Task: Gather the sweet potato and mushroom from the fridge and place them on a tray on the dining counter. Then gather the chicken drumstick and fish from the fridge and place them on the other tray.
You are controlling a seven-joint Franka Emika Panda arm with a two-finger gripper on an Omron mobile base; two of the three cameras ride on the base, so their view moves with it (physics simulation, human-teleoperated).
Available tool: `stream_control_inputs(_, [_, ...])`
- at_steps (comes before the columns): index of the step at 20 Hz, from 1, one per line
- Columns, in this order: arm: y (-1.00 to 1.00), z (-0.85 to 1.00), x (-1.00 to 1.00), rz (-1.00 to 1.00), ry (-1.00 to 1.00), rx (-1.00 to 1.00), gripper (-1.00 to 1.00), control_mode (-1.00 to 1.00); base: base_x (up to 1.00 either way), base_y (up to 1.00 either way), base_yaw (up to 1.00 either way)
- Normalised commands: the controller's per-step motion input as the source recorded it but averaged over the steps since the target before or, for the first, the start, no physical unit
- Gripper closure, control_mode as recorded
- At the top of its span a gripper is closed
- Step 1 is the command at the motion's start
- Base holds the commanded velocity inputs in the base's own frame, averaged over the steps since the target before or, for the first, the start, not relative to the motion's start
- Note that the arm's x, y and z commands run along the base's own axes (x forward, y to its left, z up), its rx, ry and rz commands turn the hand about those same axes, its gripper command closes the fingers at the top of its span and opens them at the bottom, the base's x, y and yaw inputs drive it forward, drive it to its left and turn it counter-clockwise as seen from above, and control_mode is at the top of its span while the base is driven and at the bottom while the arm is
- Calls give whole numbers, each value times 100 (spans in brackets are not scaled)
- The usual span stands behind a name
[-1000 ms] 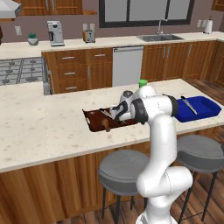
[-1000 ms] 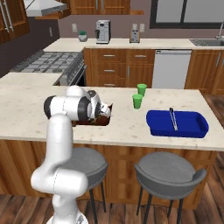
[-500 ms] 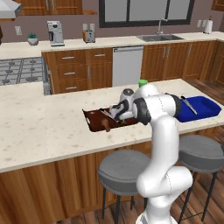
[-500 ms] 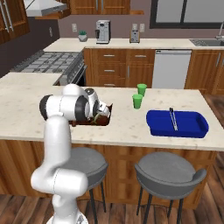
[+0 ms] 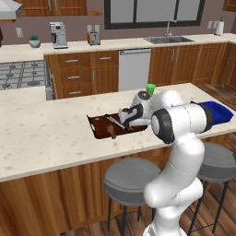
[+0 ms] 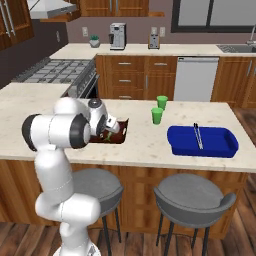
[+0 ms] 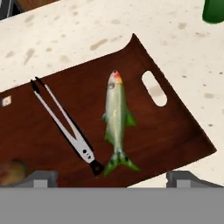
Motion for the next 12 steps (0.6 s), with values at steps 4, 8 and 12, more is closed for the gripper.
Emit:
stream_control_inputs(4, [-20,81,-80,0,-2,3,-100,-100,0,0,0])
stream_control_inputs(8, [-19,94,-76,0,0,0,-100,-100,0,0,0])
stream_control_inputs(12, [-16,100,-76,0,0,0,-100,-100,0,0,0])
